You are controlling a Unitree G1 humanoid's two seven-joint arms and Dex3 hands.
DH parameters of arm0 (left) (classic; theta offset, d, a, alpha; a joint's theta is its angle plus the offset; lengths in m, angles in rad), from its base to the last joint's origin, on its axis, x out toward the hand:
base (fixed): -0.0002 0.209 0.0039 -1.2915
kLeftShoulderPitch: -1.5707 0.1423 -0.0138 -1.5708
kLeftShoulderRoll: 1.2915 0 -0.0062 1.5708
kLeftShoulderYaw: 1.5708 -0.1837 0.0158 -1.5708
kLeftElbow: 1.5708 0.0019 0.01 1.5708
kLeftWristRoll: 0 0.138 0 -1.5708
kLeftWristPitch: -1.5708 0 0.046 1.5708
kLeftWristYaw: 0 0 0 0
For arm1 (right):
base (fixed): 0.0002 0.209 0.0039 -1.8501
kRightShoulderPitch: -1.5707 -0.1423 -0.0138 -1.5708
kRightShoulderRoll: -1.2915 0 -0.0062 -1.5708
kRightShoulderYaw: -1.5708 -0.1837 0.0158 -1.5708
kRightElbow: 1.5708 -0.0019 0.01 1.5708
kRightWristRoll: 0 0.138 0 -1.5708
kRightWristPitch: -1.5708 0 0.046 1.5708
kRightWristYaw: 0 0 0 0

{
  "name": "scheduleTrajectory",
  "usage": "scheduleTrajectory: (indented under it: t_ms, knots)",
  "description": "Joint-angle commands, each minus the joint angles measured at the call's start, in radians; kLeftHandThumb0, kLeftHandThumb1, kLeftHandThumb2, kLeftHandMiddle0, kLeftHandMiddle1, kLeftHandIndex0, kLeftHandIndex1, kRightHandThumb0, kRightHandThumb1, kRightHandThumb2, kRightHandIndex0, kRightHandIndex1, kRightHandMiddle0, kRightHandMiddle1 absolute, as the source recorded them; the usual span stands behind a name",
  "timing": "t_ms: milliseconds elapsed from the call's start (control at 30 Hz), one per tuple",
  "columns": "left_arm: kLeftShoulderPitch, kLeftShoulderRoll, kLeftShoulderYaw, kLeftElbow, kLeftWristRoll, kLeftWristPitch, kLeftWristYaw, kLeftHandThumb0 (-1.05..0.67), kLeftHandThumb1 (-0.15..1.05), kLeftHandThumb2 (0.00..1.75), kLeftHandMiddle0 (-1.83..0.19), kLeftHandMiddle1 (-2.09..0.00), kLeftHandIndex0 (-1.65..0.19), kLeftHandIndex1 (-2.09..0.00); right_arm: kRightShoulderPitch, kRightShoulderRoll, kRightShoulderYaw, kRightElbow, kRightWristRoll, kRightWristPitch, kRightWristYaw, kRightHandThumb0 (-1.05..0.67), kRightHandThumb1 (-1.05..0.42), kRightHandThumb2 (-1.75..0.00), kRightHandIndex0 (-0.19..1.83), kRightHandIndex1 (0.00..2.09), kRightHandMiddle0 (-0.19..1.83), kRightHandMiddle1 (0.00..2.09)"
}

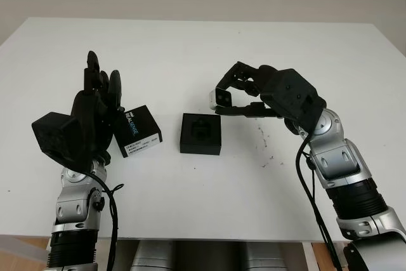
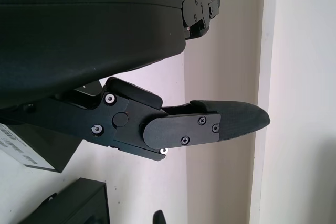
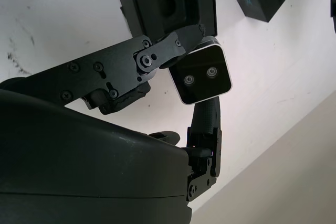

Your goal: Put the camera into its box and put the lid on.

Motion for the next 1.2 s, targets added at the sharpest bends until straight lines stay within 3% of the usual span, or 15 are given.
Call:
scheduleTrajectory:
  t_ms: [0,1167]
  knots:
    - [-0.012,-0.001,-0.005,-0.022,0.004,0.005,0.005,-0.76,1.05,0.48,0.19,-0.03,0.19,-0.02,0.010,0.012,0.004,-0.032,-0.005,0.013,-0.009,-0.40,-0.99,-0.06,0.34,0.05,0.22,1.88]
    - [-0.008,-0.022,-0.015,-0.061,-0.002,0.044,0.021,-0.75,1.05,0.49,0.19,-0.02,0.19,-0.01,0.058,0.095,0.072,-0.051,-0.064,0.063,-0.050,-0.39,-1.00,-0.05,0.34,0.05,0.20,1.95]
